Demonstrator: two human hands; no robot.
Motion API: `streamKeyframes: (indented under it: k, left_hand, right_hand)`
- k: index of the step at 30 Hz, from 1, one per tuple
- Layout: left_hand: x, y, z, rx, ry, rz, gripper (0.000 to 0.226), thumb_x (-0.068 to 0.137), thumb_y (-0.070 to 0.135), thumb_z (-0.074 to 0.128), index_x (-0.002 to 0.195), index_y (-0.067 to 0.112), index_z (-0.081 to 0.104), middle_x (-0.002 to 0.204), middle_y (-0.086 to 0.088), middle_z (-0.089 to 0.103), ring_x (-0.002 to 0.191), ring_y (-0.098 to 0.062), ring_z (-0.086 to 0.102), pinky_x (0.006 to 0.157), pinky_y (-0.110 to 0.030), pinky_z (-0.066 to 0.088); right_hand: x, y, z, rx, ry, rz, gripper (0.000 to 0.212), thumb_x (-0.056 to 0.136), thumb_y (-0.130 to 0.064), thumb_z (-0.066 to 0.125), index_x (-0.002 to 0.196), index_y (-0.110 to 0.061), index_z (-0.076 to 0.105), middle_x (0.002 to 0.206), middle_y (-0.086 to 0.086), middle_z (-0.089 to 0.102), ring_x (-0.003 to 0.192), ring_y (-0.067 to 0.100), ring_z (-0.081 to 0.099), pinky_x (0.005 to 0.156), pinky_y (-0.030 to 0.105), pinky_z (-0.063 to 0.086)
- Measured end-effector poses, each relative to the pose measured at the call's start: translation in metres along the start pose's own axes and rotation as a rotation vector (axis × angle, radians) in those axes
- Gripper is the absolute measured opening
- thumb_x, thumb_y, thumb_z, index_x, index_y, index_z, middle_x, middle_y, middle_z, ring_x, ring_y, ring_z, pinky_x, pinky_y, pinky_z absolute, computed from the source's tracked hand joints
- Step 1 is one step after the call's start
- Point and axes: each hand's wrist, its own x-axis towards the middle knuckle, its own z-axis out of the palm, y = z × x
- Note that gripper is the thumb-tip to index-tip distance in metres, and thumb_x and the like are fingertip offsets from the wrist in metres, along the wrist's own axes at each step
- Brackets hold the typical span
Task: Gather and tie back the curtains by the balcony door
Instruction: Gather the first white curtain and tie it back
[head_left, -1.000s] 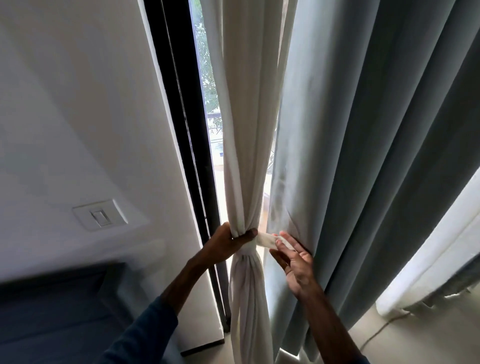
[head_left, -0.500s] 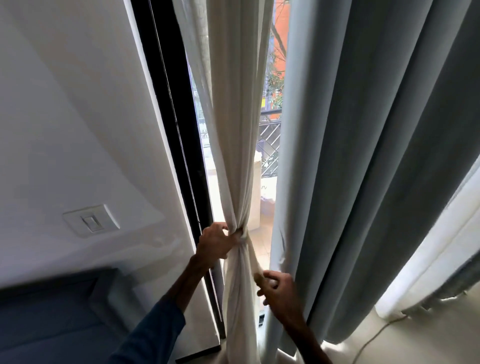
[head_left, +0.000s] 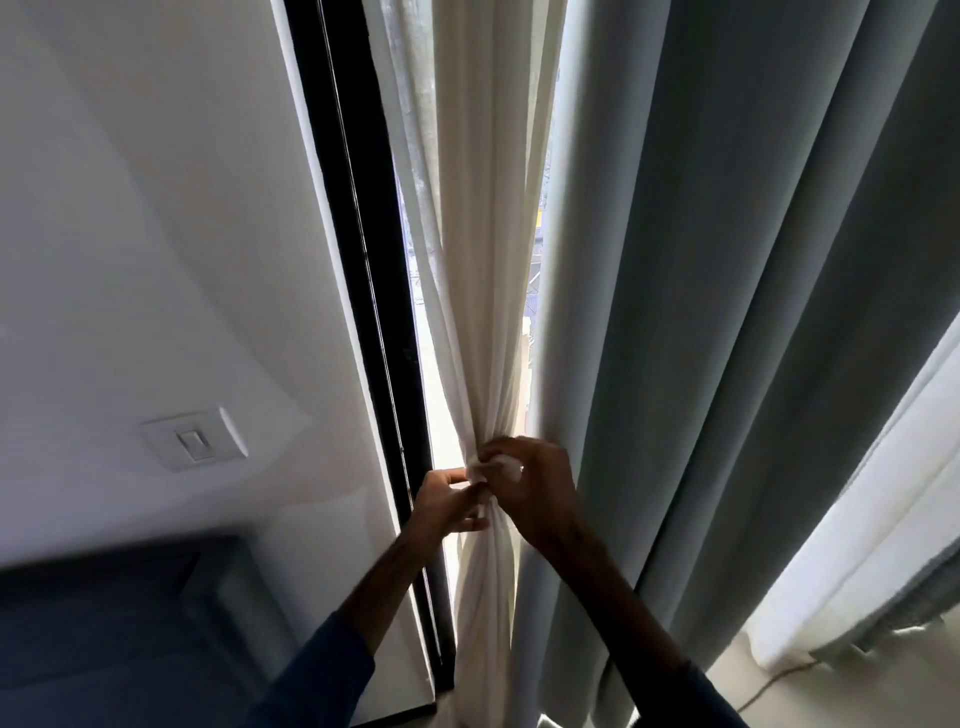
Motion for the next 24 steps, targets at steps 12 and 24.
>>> streamKeyframes:
  k: [12, 24]
  left_hand:
    - [-0.009, -0.005, 0.008, 0.106, 0.07, 0.11, 0.021, 0.09, 0.013, 0.067, 0.098, -0.007, 0.068, 0.07, -0.011, 0.069, 0.061, -0.02, 0.068, 0.067, -0.05, 0.062]
    - [-0.009, 0.008, 0.011, 0.364, 0.121, 0.215, 0.034, 0.092, 0.031, 0.068, 0.082, -0.001, 0.073, 0.053, 0.006, 0.061, 0.049, -0.01, 0.065, 0.052, -0.041, 0.061]
  right_hand:
    - [0.0, 0.001, 0.02, -0.786, -0.374, -0.059, 0.022, 0.096, -0.021, 0.063, 0.116, -0.011, 0.065, 0.121, 0.008, 0.064, 0.097, 0.028, 0.07, 0.079, 0.039, 0.054]
    - [0.019, -0.005, -0.012, -0.655, -0.328, 0.083, 0.02, 0.097, -0.023, 0.055, 0.116, -0.018, 0.058, 0.108, 0.012, 0.066, 0.097, 0.036, 0.065, 0.077, 0.04, 0.05]
